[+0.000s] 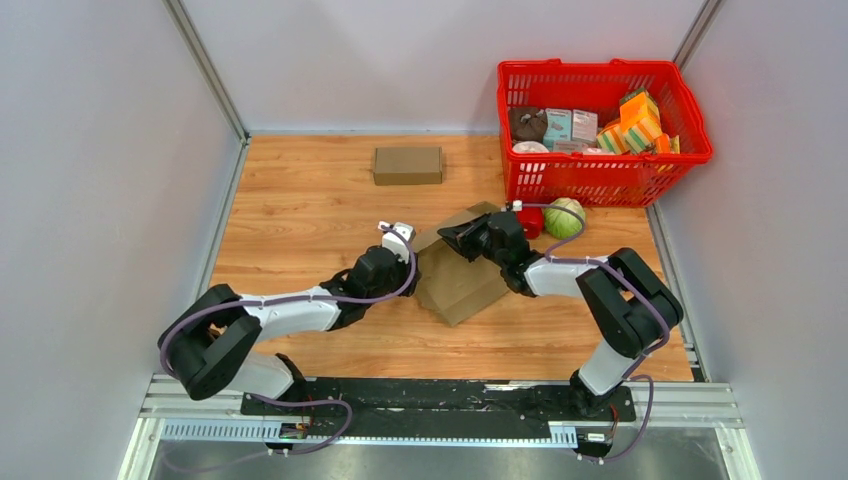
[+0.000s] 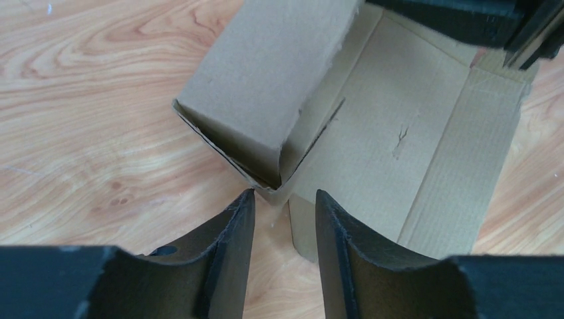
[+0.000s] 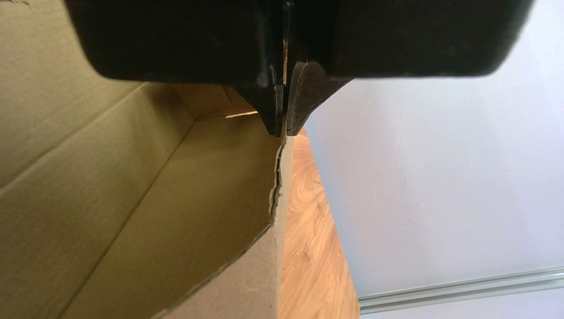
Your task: Fold the paper box
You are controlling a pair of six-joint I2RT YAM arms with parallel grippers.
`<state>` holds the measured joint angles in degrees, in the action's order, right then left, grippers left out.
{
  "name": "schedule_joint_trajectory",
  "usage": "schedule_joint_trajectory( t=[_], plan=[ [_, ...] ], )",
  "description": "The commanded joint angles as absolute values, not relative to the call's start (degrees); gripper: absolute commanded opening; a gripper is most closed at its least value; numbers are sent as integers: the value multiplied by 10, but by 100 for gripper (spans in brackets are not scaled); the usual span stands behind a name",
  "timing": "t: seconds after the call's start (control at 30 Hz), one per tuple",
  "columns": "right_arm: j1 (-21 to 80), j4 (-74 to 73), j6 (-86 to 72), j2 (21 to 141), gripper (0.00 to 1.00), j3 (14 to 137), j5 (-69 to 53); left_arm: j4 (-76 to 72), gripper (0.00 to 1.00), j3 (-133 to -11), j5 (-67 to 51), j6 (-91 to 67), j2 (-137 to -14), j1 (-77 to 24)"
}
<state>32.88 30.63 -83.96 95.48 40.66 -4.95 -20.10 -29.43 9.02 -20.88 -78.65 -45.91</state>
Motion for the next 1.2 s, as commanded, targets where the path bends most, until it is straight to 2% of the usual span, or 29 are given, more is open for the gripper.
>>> schedule_joint_trajectory(
  t=[0.0, 0.1, 0.47, 0.6, 0.7, 0.93, 1.03, 1.17],
  plan=[
    [331, 348, -830, 940, 0, 381, -22, -212, 43, -330, 152, -216, -800, -475],
    [332, 363, -838, 942, 0, 374, -22, -198, 41, -337, 213, -229, -806, -487],
    [341, 365, -869, 926, 0, 373, -14, -140, 49, -397, 338, -248, -870, -518],
    [342, 367, -888, 922, 0, 363, -14, -74, 45, -447, 415, -276, -910, -531],
    [342, 367, -898, 922, 0, 359, -16, -57, 39, -465, 428, -296, -932, -532],
    [342, 382, -922, 936, 0, 348, -32, -54, 36, -481, 482, -308, -961, -533],
    [344, 384, -940, 940, 0, 343, -51, 18, 25, -517, 531, -370, -983, -533],
    [362, 359, -942, 918, 0, 331, -41, 270, 0, -614, 601, -510, -1042, -527]
  ],
)
